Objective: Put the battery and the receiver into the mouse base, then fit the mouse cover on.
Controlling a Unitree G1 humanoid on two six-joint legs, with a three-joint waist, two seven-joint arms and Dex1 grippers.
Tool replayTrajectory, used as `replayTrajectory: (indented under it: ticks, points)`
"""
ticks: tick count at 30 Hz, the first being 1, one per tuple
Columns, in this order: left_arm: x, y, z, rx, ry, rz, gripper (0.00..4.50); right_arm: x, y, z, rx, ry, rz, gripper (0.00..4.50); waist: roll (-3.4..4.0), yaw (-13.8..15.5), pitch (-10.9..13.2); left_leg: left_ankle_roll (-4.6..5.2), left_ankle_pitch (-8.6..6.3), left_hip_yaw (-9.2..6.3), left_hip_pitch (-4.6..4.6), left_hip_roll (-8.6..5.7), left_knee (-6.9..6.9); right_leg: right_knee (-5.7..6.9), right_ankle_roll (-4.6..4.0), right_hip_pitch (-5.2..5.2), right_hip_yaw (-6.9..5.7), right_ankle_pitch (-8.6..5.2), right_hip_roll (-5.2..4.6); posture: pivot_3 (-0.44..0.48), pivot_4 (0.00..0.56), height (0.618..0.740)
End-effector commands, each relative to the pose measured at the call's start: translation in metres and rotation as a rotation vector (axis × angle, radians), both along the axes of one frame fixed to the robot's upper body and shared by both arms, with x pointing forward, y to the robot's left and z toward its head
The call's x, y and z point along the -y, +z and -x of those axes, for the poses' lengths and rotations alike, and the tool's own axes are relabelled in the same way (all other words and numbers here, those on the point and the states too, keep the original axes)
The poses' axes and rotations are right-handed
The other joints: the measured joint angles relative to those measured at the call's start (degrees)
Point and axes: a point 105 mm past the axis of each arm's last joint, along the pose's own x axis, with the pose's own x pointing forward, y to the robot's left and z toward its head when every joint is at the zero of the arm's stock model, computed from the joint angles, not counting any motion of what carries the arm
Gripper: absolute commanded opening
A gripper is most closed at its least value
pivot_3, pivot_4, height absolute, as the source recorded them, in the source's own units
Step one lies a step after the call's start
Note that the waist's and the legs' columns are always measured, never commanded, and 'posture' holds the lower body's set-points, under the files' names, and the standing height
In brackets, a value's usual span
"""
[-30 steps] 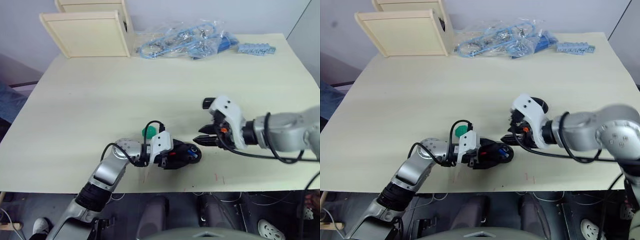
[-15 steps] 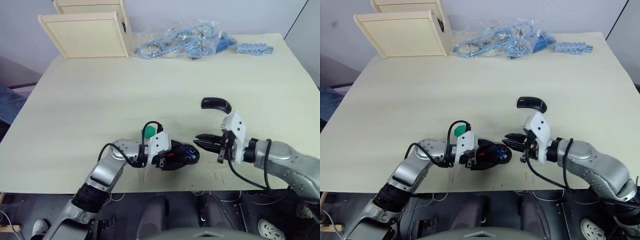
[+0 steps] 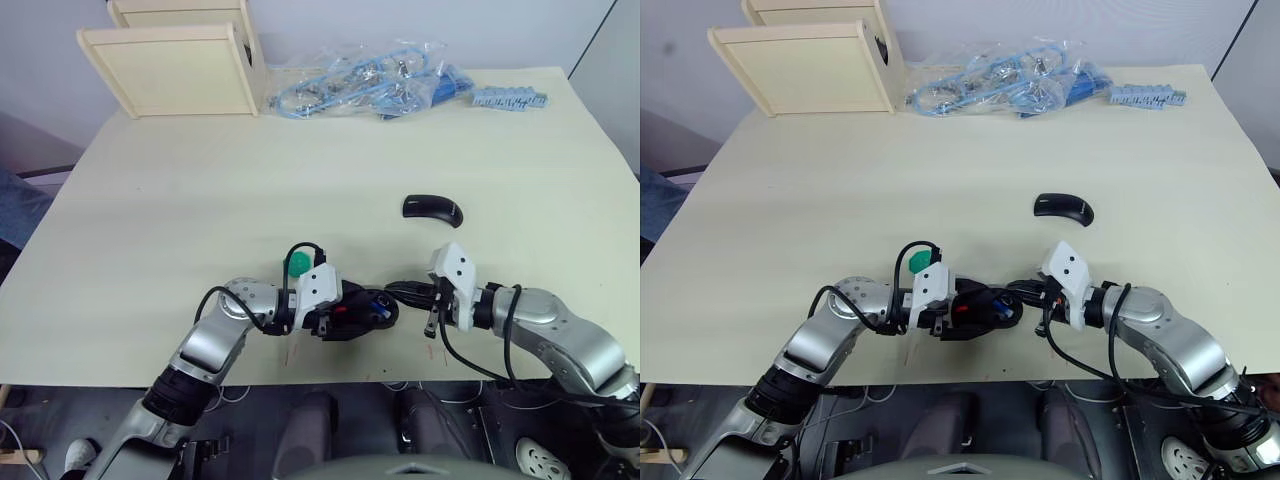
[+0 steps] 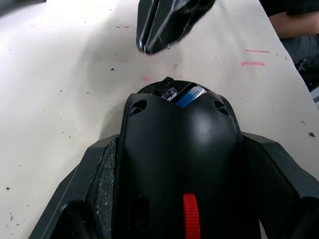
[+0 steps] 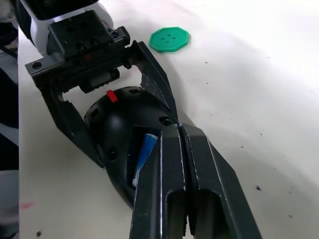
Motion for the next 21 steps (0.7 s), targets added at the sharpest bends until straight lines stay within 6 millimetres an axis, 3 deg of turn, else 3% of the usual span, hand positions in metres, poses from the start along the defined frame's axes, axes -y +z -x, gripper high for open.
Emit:
replayTrajectory:
  ticks: [1, 21]
  points:
    - [0.000, 0.000, 0.003, 0.004, -0.017, -0.005, 3.03, -0.005, 0.006, 0.003, 0.032, 0.029, -0.015, 0.05, 0.00, 0.0, 0.0, 0.00, 0.00, 0.01, 0.00, 0.00, 0.00, 0.00, 0.00, 0.00, 0.01, 0.00, 0.00, 0.000, 0.150, 0.740]
    - [0.001, 0.001, 0.006, 0.004, -0.021, -0.003, 3.03, -0.007, -0.008, 0.004, -0.006, 0.020, 0.010, 0.05, 0.00, 0.0, 0.0, 0.00, 0.00, 0.00, 0.01, -0.01, 0.02, 0.04, 0.00, 0.00, 0.00, 0.00, 0.00, 0.000, 0.150, 0.740]
